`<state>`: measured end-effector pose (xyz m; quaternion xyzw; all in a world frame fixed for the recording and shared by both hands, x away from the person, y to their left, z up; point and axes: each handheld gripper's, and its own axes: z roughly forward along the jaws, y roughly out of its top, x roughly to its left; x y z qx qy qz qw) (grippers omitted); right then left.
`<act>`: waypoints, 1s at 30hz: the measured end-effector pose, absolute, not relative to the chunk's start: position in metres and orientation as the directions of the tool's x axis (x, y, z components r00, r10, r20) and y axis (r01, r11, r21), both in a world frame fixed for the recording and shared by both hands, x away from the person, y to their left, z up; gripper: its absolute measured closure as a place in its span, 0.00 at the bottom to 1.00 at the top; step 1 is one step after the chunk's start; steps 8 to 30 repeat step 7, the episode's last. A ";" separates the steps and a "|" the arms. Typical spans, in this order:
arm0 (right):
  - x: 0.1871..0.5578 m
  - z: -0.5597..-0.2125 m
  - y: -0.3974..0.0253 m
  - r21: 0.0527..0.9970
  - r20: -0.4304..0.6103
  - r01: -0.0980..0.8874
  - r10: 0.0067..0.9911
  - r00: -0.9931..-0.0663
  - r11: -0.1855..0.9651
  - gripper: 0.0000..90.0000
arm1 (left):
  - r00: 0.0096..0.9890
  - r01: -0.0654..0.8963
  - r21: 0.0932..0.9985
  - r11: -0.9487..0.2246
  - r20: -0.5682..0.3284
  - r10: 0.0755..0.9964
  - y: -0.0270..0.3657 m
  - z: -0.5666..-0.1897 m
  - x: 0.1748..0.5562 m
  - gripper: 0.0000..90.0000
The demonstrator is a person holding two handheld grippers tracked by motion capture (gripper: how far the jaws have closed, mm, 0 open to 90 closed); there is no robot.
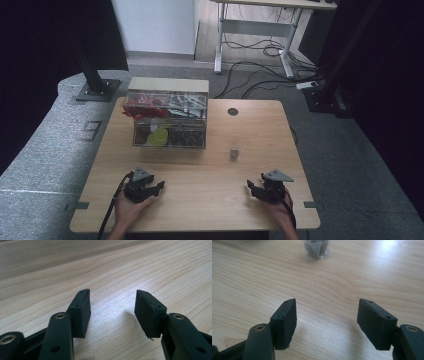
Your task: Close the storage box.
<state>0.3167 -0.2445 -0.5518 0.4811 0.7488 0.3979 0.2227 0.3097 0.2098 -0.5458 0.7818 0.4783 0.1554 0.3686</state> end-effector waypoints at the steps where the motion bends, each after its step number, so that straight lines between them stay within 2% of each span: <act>1: 0.317 -0.552 -0.245 0.807 0.052 0.547 0.897 -0.439 0.221 0.35 | 0.493 0.634 0.724 -0.271 -0.109 0.863 0.210 -0.546 0.310 0.50; 6: 0.318 -0.552 -0.245 0.804 0.055 0.553 0.898 -0.436 0.219 0.35 | 0.491 0.630 0.720 -0.292 -0.077 0.868 0.207 -0.546 0.309 0.45; 30: 0.318 -0.552 -0.245 0.803 0.057 0.555 0.899 -0.434 0.217 0.35 | 0.491 0.630 0.720 -0.292 -0.077 0.868 0.207 -0.546 0.309 0.45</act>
